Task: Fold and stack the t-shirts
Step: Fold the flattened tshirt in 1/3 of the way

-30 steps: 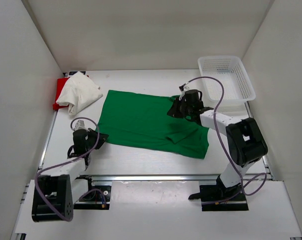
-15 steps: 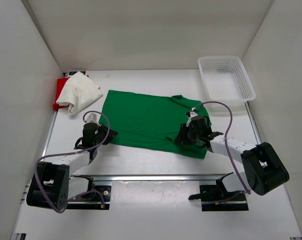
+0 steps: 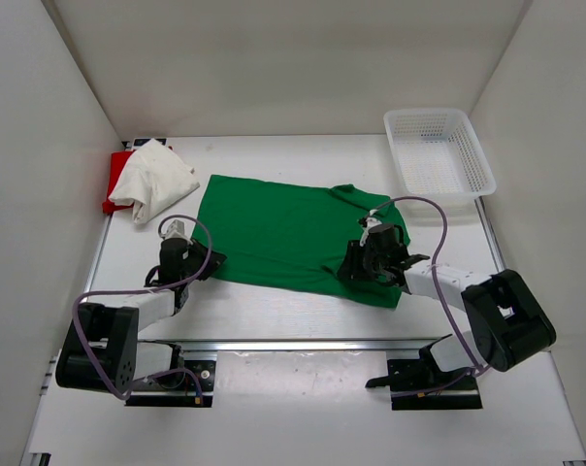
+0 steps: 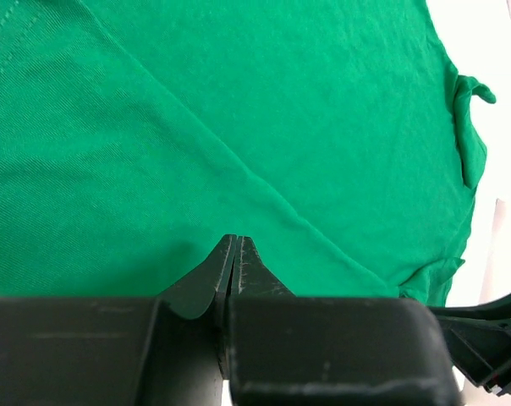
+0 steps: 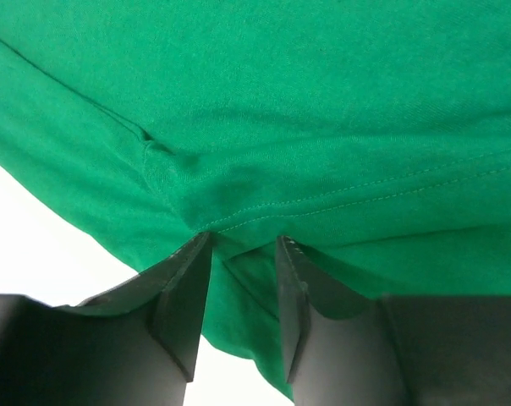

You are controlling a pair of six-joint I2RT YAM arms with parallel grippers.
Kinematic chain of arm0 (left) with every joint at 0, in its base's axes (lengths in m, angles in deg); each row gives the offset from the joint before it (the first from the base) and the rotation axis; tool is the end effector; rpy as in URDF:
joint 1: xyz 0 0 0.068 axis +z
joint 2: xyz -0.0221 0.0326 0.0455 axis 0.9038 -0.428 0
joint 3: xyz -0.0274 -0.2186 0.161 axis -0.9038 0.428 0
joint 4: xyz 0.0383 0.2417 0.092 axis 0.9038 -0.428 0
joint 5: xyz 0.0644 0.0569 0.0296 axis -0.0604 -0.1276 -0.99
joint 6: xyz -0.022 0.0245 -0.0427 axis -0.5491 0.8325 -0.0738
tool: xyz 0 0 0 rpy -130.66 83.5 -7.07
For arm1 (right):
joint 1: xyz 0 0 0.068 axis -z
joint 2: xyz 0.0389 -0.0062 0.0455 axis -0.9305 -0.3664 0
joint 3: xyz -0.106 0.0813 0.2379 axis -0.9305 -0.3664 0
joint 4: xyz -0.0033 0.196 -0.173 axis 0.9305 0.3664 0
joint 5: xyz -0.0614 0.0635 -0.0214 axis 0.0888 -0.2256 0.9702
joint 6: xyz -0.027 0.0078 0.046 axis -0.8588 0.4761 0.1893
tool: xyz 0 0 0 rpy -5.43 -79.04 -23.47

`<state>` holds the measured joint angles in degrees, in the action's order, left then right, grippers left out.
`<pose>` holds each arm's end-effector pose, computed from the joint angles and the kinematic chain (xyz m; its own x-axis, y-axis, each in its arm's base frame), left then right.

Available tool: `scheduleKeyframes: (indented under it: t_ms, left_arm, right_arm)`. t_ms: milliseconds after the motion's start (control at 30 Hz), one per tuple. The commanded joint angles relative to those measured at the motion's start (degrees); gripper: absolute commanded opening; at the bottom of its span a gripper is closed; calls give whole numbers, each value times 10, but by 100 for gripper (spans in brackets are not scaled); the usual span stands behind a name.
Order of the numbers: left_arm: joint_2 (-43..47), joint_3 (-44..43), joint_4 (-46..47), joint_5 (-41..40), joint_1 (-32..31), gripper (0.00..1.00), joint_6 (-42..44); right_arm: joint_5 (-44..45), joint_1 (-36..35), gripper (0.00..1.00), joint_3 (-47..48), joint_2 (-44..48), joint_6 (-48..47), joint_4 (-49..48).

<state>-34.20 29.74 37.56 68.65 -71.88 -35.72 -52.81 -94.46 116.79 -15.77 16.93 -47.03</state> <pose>0.2106 -0.0329 0.1320 -0.5767 -0.6595 -0.4821 -0.2342 0.6988 -0.6759 0.2254 0.1193 0.1485 -0.8375 0.0795 -0.5406 -0.2228 0.8537 0.4707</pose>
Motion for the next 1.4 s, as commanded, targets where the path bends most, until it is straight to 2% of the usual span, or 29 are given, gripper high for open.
scheduleKeyframes:
  t_ms: [0, 100, 167, 333, 500, 600, 700, 833, 900, 1000, 1067, 1267, 1367]
  left_arm:
    - [-1, 3, 20, -3, 5, 9, 0]
    - [-3, 11, 15, -1, 14, 9, 4]
    - [2, 23, 19, -7, 19, 8, 4]
    - [8, 28, 23, -7, 16, 8, 0]
    - [11, 26, 23, 0, 8, 9, -4]
    - [16, 20, 18, 0, 5, 9, -1]
    - [23, 25, 18, -3, 0, 9, -3]
    - [19, 26, 20, 3, -3, 8, -4]
    - [27, 35, 21, 7, -4, 9, -4]
    - [43, 34, 10, -6, -4, 9, -2]
    - [49, 34, 11, 0, 1, 9, 0]
    - [45, 36, 17, 4, 1, 8, -3]
    - [41, 36, 19, 4, 4, 9, -3]
  right_arm:
    - [6, -3, 27, 21, -11, -3, -10]
    - [5, -1, 17, 36, -22, -6, -12]
    - [10, 2, 18, 43, -29, -3, -22]
    - [-25, 32, 10, 92, -77, 7, -45]
    - [-36, 32, 5, 160, -126, 10, -52]
    - [-4, 7, 10, 158, -100, 0, -35]
    - [48, -23, 12, 97, -39, -13, -23]
    - [32, -27, 13, 31, 8, 4, -31]
    - [47, -36, 16, 22, 18, -2, -19]
    - [54, -42, 27, 14, 19, -7, -16]
    - [60, -44, 29, 15, 12, -12, -15]
    - [75, -49, 29, 36, -10, -22, 0]
    - [77, -44, 17, 49, -25, -29, 14]
